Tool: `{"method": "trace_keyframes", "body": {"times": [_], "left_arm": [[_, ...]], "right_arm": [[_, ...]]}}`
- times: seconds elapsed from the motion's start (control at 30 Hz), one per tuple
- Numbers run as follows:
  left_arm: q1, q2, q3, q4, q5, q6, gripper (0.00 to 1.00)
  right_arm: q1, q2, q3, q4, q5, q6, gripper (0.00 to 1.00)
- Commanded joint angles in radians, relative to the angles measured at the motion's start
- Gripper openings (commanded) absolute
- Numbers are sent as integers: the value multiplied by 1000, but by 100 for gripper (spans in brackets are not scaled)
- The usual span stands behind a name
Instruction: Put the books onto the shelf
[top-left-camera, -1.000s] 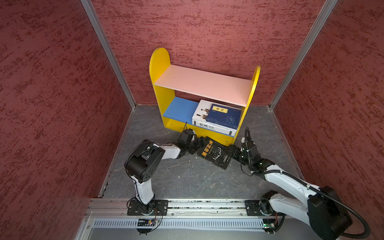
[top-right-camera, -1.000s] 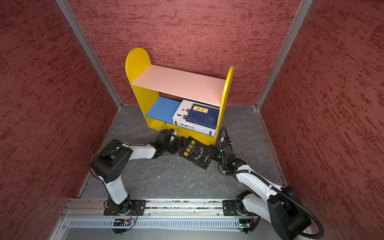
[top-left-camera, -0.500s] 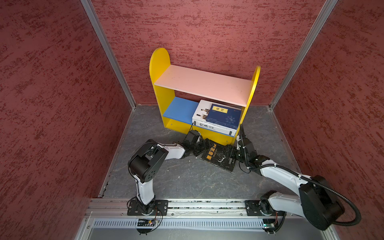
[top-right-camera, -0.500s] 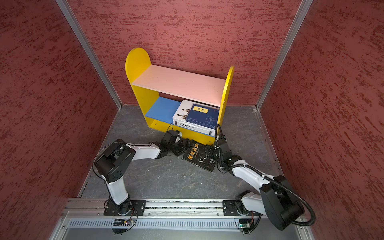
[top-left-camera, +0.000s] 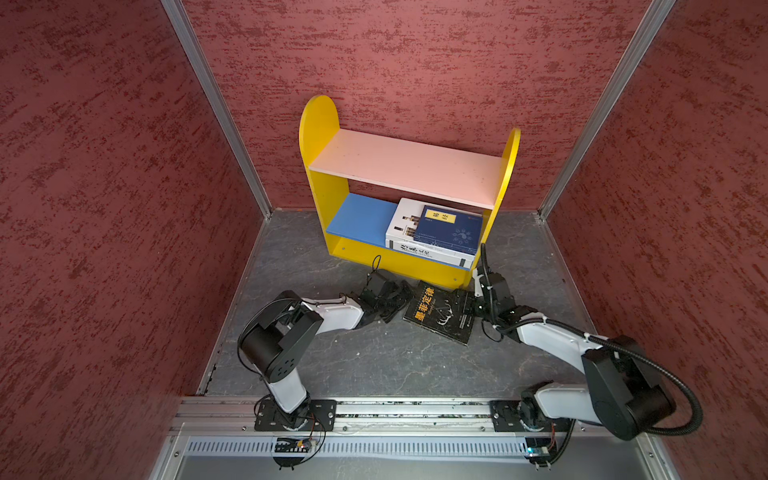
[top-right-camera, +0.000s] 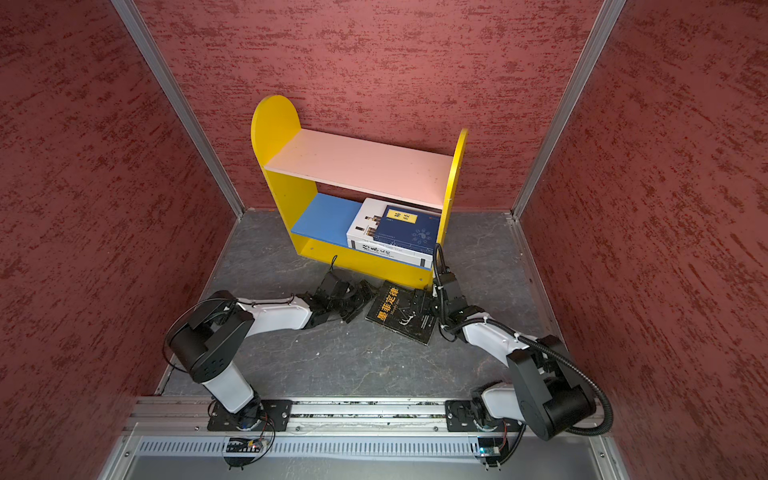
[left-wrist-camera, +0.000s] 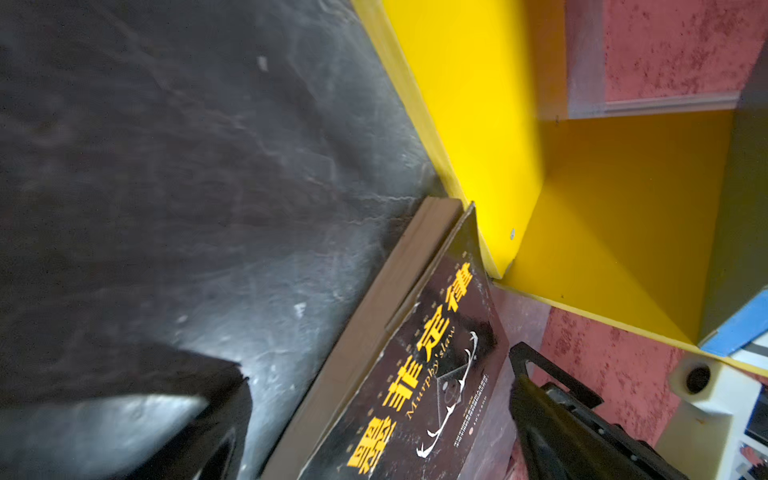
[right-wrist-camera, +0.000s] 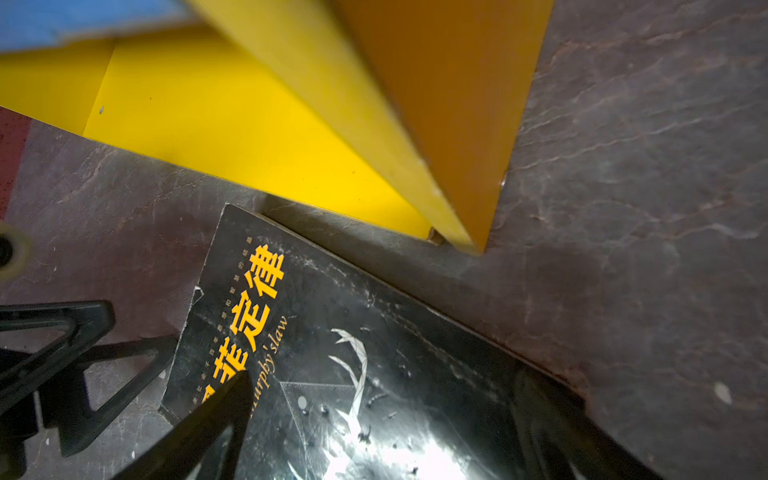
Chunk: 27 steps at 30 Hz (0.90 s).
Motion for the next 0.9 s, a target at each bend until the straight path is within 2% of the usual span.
{"method": "trace_keyframes", "body": {"times": [0.0, 0.2, 0.43, 0.57, 0.7, 0.87], "left_arm": [[-35, -55, 27, -158, -118, -109, 98], [-82, -63, 56, -222, -120, -272, 98], [-117, -6, 4, -108, -77, -504, 98], [-134, 34, 7, -56, -70, -575, 98], [-146, 72, 31, -28, -71, -592, 98], [-152, 98, 48, -31, -49, -586, 98]], "right_arm": [[-26, 28, 29, 88, -42, -47, 99], [-27, 75, 12, 123, -126, -56, 99], [-28, 85, -20, 112, -205, -65, 98], [-28, 79, -32, 84, -246, -77, 98], [-29, 80, -62, 88, -290, -65, 96], [-28, -13, -111, 118, -179, -41, 99]]}}
